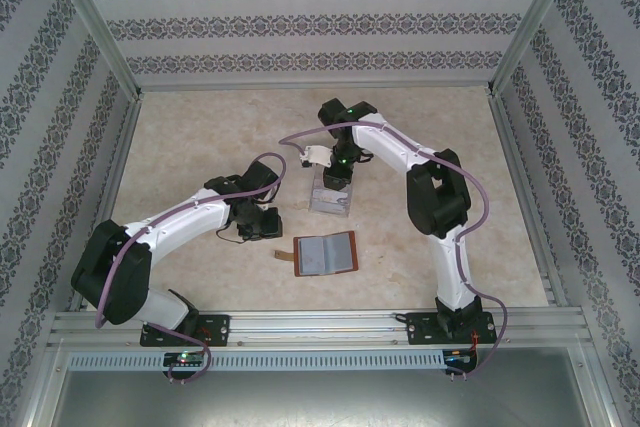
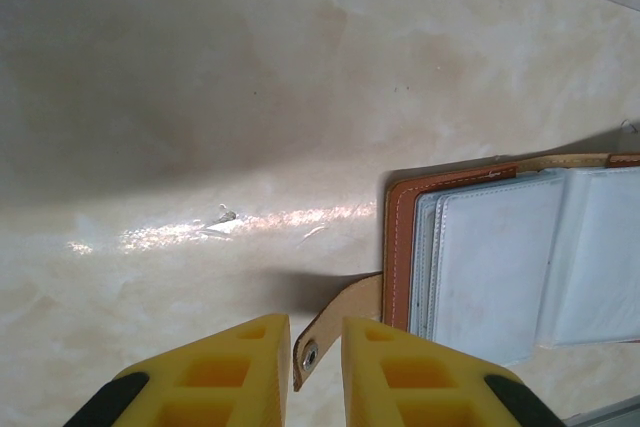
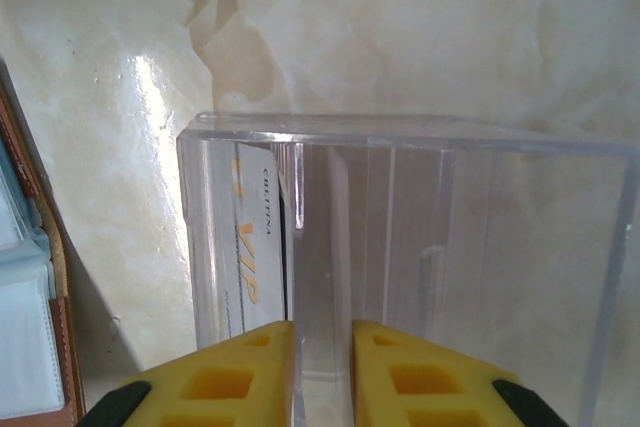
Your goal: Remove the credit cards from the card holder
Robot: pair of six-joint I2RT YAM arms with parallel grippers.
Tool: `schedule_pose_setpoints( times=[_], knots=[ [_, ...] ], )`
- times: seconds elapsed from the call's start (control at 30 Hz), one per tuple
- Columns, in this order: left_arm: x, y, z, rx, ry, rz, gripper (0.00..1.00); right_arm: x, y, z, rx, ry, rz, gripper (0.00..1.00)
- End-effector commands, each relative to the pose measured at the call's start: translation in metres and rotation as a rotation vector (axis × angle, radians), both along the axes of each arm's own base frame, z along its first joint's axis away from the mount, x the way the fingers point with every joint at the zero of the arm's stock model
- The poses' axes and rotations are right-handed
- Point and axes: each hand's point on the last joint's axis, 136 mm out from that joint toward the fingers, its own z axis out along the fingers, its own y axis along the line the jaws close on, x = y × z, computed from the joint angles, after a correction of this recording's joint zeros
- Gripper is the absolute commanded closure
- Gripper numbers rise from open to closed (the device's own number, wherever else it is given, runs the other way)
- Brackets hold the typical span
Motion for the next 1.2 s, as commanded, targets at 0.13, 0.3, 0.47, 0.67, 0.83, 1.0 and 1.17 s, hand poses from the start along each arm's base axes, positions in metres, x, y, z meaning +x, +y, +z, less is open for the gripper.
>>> schedule_pose_setpoints(
  times=[0.13,0.3,0.47,0.67,0.83,1.0,1.17],
  knots=[
    [0.010,-0.002,0.007,-0.009,-0.025,0.001,0.78,0.020,-0.017,0.019,-0.017,-0.080,-0.047,0.73],
    [0.011,-0.003,0.006,-0.014,-0.025,0.003,0.78,0.023,-0.020,0.021,-0.027,-0.107,-0.062,0.72],
    [0.011,-0.004,0.008,-0.020,-0.027,0.004,0.77,0.025,-0.024,0.014,-0.045,-0.120,-0.077,0.69],
    [0.011,-0.007,0.011,-0.037,-0.028,0.000,0.77,0.023,-0.025,0.022,-0.033,-0.136,-0.096,0.69],
    [0.015,-0.016,0.016,-0.064,-0.037,-0.014,0.77,0.016,-0.014,0.044,0.062,-0.157,-0.158,0.68],
    [0.015,-0.028,0.017,-0.083,-0.027,-0.035,0.77,0.010,-0.006,0.055,0.124,-0.183,-0.297,0.69],
    [0.015,-0.041,0.016,-0.083,-0.025,-0.066,0.78,0.002,-0.004,0.059,0.158,-0.189,-0.516,0.69]
  ],
)
